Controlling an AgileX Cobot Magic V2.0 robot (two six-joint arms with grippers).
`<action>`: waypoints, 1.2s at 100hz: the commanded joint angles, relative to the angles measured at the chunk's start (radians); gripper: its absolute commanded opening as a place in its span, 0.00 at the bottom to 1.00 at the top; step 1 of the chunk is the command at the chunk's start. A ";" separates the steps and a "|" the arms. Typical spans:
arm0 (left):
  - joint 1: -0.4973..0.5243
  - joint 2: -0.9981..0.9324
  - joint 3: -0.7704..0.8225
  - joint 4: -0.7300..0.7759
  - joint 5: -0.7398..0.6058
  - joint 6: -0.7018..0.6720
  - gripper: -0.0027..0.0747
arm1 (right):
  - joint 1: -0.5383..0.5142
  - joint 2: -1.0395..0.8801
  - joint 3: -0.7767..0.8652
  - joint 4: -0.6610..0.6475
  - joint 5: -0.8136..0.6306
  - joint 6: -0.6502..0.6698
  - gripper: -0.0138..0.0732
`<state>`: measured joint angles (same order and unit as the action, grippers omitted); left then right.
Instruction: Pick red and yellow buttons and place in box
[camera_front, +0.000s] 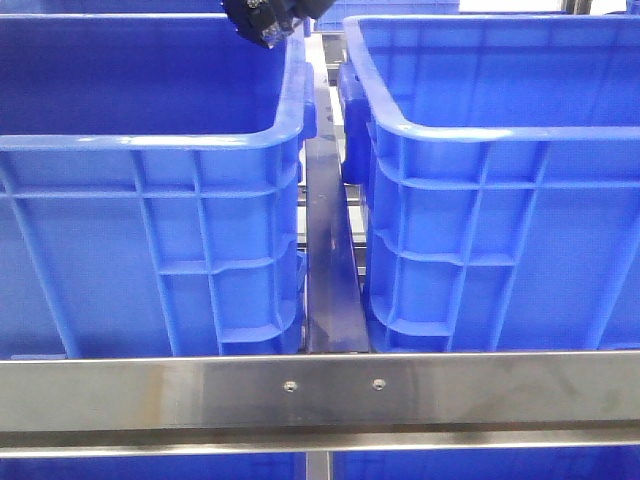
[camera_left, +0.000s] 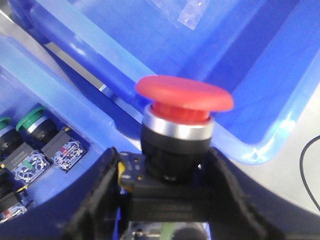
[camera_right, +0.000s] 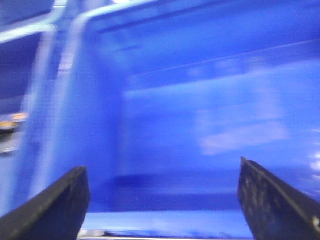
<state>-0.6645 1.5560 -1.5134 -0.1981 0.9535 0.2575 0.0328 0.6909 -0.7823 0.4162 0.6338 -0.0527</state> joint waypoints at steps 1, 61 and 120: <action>-0.009 -0.047 -0.029 -0.021 -0.050 0.000 0.26 | 0.022 0.054 -0.068 0.165 -0.040 -0.127 0.88; -0.009 -0.039 -0.029 -0.021 -0.050 0.000 0.26 | 0.219 0.550 -0.227 1.052 0.098 -0.598 0.88; -0.009 -0.039 -0.029 -0.021 -0.050 0.000 0.26 | 0.270 0.720 -0.325 1.077 0.144 -0.631 0.63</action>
<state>-0.6645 1.5560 -1.5134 -0.1981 0.9535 0.2575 0.3022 1.4422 -1.0739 1.4362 0.7548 -0.6640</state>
